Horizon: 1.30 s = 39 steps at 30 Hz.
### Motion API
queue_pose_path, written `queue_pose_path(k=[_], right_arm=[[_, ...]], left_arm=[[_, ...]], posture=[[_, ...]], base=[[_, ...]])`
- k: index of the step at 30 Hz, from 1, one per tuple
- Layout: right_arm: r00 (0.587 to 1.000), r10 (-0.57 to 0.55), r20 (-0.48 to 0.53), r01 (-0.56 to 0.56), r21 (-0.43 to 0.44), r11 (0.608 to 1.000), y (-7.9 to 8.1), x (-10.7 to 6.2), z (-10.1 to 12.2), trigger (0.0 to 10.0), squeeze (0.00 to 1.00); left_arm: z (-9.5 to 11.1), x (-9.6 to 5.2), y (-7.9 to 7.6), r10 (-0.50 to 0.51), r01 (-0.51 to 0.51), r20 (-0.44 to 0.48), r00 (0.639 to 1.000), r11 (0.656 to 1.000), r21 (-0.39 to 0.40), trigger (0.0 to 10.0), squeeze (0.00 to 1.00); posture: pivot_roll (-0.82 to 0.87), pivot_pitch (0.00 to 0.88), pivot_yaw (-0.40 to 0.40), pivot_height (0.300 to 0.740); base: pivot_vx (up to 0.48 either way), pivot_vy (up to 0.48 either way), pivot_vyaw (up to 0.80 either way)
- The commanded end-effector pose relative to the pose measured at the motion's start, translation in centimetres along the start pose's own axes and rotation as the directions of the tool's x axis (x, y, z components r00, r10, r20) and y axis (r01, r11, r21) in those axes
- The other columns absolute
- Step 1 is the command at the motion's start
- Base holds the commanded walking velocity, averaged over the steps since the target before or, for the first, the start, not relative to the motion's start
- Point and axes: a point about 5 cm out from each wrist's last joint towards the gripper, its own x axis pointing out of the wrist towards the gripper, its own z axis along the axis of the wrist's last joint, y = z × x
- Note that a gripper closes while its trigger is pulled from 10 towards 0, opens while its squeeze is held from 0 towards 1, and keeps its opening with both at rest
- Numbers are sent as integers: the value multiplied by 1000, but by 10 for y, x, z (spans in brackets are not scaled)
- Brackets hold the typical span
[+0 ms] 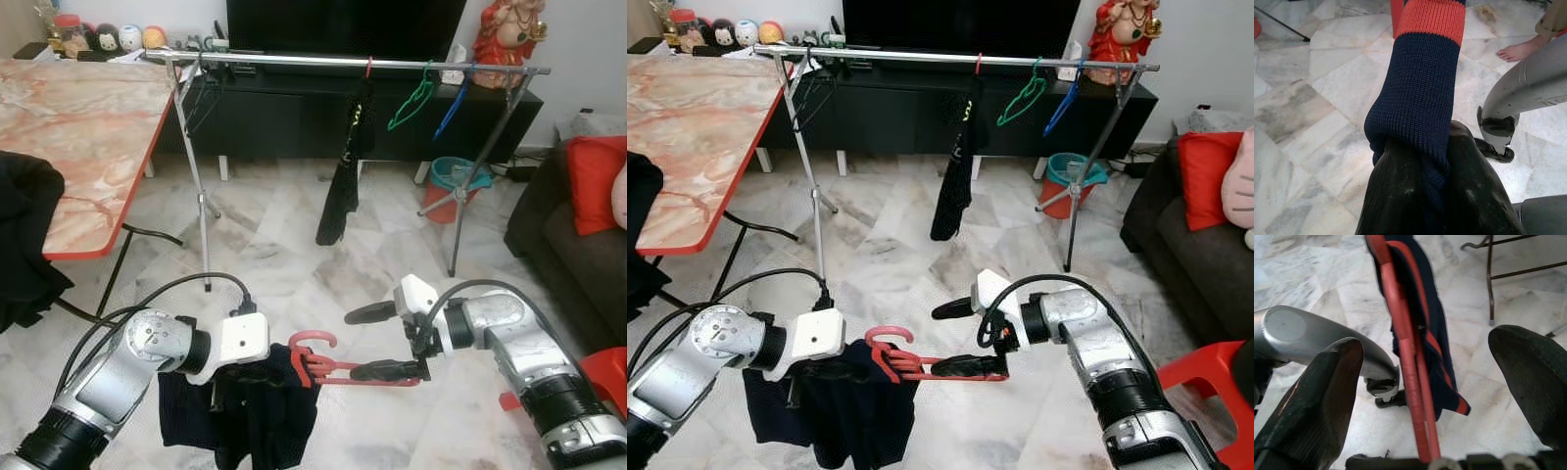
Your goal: Hang hanger
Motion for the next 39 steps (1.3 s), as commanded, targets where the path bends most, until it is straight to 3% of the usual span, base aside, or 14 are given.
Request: queue_pose_path(k=[1, 10, 16, 26, 27, 28, 29, 30, 31, 39], right_arm=[[1000, 24, -18, -24, -19, 1000, 2, -1, 3, 10000, 0], [997, 2, -76, -6, -48, 999, 1, 9, -4, 10000, 0], [994, -72, -88, 65, -76, 995, -5, 16, -6, 10000, 0], [989, -117, -94, 108, -98, 989, -10, 14, -7, 10000, 0], [987, -138, -85, 130, -98, 987, -13, 13, -5, 6863, 0], [986, -145, -82, 137, -99, 986, -14, 13, -4, 6863, 0], [986, -149, -81, 141, -99, 985, -15, 13, -4, 5922, 0], [985, -149, -82, 141, -98, 985, -15, 13, -4, 1765, 0], [985, -149, -83, 141, -97, 985, -16, 13, -5, 0, 0], [982, -171, -75, 164, -97, 982, -18, 17, -6, 0, 0]], left_arm=[[7, -3, 8, 21, -21, 7, 1000, 999, 26, 10000, 0], [18, 1, 16, 29, -30, 34, 999, 999, 29, 10000, 0], [23, 2, 17, 22, -23, 45, 999, 999, 33, 10000, 0], [23, 2, 17, 22, -23, 41, 999, 999, 24, 10000, 0], [23, 1, 17, 20, -21, 40, 999, 1000, 23, 10000, 0], [23, 1, 17, 19, -20, 40, 999, 1000, 23, 10000, 0], [23, 1, 17, 19, -19, 39, 999, 1000, 23, 10000, 0], [23, 1, 17, 18, -19, 39, 999, 1000, 22, 10000, 0], [23, 1, 17, 18, -19, 38, 999, 1000, 21, 10000, 0], [24, 1, 16, 10, -11, 39, 999, 1000, 19, 10000, 0]], posture=[[154, 5, -116, 736], [155, 12, -122, 736], [154, 23, -125, 736], [154, 42, -129, 736], [154, 42, -129, 736], [154, 42, -129, 736], [154, 42, -129, 736], [156, 42, -130, 736], [156, 42, -130, 736], [161, 40, -130, 736]], base=[[0, 0, 0], [0, 0, 0], [0, 0, 0], [0, 0, 0], [0, 0, 0], [0, 0, 0], [0, 0, 0], [0, 0, 0], [0, 0, 0], [0, 0, 0]])
